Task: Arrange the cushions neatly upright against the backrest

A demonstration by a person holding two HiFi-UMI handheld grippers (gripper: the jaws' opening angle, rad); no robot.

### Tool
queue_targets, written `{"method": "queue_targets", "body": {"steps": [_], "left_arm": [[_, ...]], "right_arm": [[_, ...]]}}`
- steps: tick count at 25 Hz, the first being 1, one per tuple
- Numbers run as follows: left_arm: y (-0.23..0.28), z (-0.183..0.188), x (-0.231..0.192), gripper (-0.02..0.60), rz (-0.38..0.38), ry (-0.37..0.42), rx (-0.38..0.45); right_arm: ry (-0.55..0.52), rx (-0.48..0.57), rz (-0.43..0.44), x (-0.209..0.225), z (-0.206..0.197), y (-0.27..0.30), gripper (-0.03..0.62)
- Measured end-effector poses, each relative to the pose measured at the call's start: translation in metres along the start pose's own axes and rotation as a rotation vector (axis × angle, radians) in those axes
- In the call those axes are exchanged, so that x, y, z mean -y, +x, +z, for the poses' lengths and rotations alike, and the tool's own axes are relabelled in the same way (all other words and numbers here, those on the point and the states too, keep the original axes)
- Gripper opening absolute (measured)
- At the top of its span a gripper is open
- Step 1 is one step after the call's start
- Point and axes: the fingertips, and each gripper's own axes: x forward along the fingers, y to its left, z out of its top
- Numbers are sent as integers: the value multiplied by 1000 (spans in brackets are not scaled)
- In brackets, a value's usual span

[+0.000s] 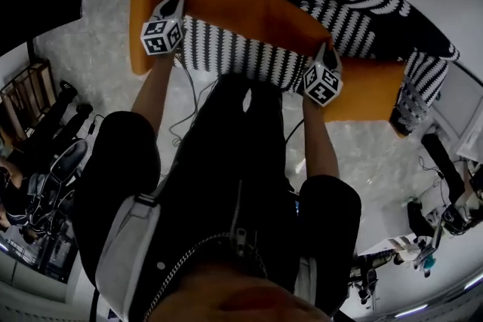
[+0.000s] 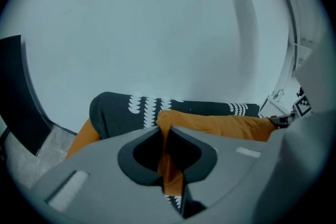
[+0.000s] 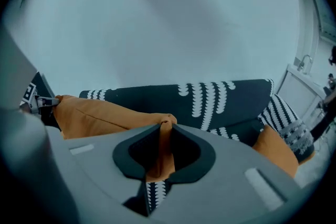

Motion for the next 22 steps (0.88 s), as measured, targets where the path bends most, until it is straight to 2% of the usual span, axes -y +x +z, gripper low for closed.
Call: {"method": "queue_targets", "body": {"steps": [4, 8, 13, 17, 22], "left_arm": [[-23, -11, -32, 31, 49, 3, 5], [-35, -7, -66, 31, 79, -14, 16], [-10, -16, -106, 31, 71, -24, -64], [22, -19, -114, 32, 32, -83, -99], [63, 24, -104, 32, -2, -85, -72]], "right_arm": [[-82, 18, 61, -39, 10, 13, 44], [-139, 5, 133, -77, 22, 25, 44], [-216, -49, 223, -112, 31, 61, 46], [-173, -64, 212, -109, 42, 89, 46], [-143, -42, 123, -98, 66, 107, 52]]}}
